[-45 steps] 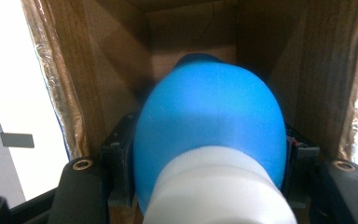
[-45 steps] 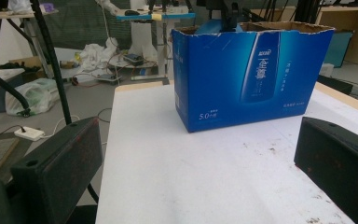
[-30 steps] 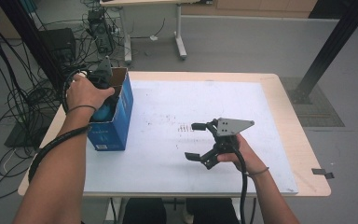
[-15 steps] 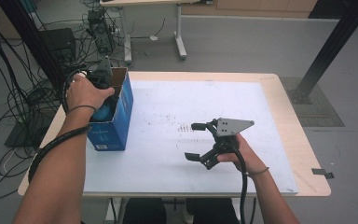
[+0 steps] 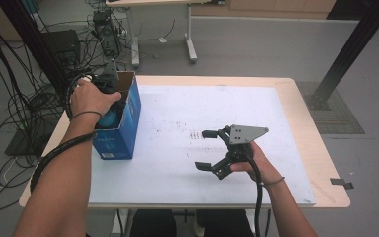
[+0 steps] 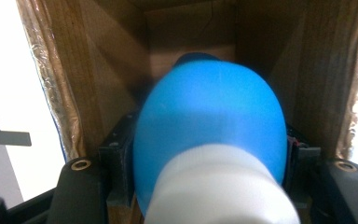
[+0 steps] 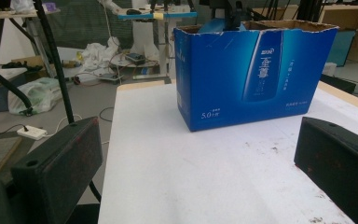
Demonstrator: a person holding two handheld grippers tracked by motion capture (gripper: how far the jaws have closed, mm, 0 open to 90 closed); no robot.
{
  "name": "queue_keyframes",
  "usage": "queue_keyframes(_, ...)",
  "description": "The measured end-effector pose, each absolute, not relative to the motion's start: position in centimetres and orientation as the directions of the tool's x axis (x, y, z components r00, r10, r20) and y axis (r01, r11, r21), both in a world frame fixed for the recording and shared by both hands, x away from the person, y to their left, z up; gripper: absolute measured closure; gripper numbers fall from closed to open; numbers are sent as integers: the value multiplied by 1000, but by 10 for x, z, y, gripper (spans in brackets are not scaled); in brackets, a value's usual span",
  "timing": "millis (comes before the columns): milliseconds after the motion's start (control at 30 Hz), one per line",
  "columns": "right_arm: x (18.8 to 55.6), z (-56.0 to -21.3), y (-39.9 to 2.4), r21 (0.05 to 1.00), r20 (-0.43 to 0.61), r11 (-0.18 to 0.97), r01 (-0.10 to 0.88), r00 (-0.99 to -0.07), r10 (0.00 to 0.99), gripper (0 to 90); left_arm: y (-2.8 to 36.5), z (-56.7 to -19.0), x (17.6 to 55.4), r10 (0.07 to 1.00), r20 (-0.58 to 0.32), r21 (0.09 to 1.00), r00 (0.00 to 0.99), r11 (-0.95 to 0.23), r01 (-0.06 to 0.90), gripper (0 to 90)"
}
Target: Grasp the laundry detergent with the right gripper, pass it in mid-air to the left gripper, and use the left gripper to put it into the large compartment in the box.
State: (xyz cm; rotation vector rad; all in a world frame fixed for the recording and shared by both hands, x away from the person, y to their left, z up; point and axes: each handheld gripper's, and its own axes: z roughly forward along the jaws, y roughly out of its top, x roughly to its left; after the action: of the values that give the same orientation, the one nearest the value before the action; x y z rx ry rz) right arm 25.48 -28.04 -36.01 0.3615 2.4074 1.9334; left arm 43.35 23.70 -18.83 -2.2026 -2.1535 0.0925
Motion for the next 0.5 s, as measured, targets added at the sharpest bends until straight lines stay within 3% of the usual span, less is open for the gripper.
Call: queue_keyframes(500, 255, -359, -280, 966, 117, 204, 157, -973, 198, 10, 241, -176, 436, 1000, -7, -101, 13, -14, 995, 270)
